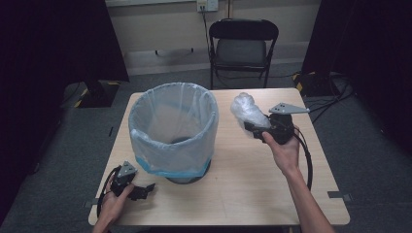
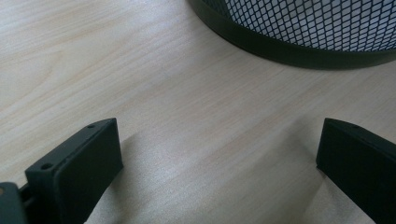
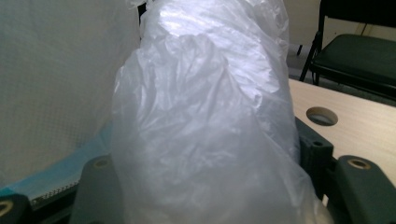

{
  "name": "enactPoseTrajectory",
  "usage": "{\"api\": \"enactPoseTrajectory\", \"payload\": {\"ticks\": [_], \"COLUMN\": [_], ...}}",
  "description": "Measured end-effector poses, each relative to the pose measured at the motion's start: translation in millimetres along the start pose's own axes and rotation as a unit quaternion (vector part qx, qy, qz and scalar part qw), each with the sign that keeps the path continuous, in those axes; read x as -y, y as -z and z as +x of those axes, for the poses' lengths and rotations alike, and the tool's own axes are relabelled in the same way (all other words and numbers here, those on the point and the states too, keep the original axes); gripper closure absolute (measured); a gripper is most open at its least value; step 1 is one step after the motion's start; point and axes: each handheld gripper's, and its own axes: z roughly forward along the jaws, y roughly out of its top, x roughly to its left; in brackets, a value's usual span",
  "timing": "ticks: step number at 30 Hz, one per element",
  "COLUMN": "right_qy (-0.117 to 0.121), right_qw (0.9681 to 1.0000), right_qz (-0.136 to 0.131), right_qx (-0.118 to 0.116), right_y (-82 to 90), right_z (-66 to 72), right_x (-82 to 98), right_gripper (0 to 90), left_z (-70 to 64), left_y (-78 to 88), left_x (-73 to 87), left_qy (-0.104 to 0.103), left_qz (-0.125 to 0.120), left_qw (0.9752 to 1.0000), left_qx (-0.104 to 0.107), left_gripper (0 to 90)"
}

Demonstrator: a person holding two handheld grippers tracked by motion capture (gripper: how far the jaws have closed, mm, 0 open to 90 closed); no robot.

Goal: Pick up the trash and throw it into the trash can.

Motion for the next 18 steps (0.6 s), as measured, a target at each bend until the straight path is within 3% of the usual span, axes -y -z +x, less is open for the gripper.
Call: {"api": "enactPoseTrajectory", "payload": {"ticks": [10,18], "right_qy": [0.021,0.024], "right_qw": [0.9992,0.9974], "right_qz": [-0.034,-0.067], "right_qx": [-0.005,-0.013], "right_y": [9.7,15.5], "right_z": [9.3,15.5], "right_x": [-30.9,-51.2], "right_gripper": [38.6,39.0], "left_z": [0.2,0.3], "left_y": [0.1,0.1], "left_x": [0.0,0.0], "left_qy": [-0.001,-0.002], "left_qz": [0.001,0.001], "left_qw": [1.0000,1.0000], "left_qx": [0.000,0.000], "left_gripper": [0.0,0.0]}}
